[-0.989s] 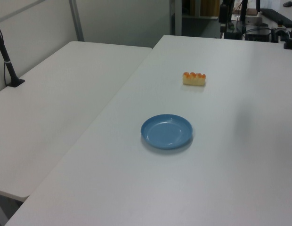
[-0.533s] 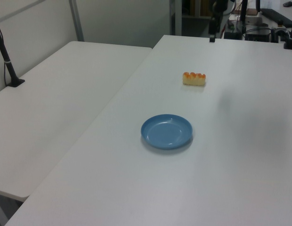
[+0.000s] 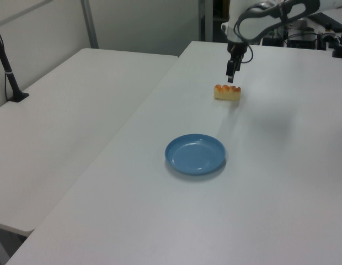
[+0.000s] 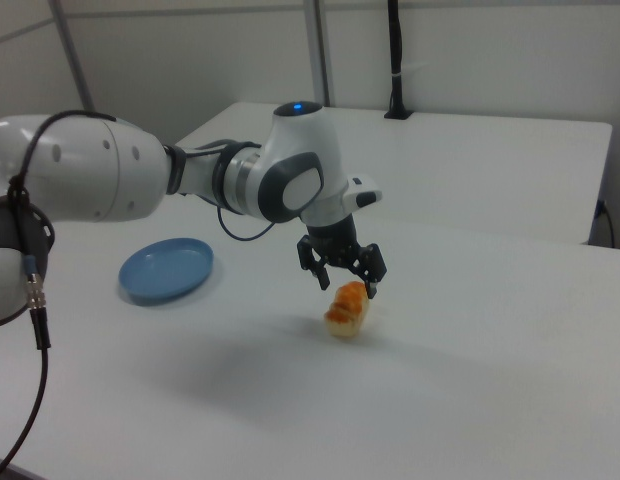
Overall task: Put the bread onto the plate
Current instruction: 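Lower the open gripper over the bread roll and close on it, then lift the bread roll and carry it over the blue plate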
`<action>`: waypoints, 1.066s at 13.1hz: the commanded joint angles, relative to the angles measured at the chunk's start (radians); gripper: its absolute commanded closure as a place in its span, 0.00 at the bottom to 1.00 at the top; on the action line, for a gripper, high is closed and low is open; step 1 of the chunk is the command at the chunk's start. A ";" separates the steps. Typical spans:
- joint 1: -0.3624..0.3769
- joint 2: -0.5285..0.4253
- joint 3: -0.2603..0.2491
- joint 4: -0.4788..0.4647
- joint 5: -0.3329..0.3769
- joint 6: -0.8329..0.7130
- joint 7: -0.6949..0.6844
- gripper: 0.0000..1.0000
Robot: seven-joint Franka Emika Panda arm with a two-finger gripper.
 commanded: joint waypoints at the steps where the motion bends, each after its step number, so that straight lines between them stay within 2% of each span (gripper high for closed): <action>1: 0.015 0.052 0.008 0.012 0.018 0.059 -0.003 0.00; 5: 0.019 0.090 0.008 0.007 0.001 0.106 0.005 0.02; 6: 0.019 0.092 0.008 0.009 0.000 0.110 0.000 0.25; 7: 0.019 0.092 0.008 0.007 0.000 0.110 -0.002 0.37; 10: 0.024 0.092 0.008 0.001 0.000 0.110 0.005 0.60; 14: 0.062 0.038 0.033 -0.008 0.006 0.091 0.047 0.62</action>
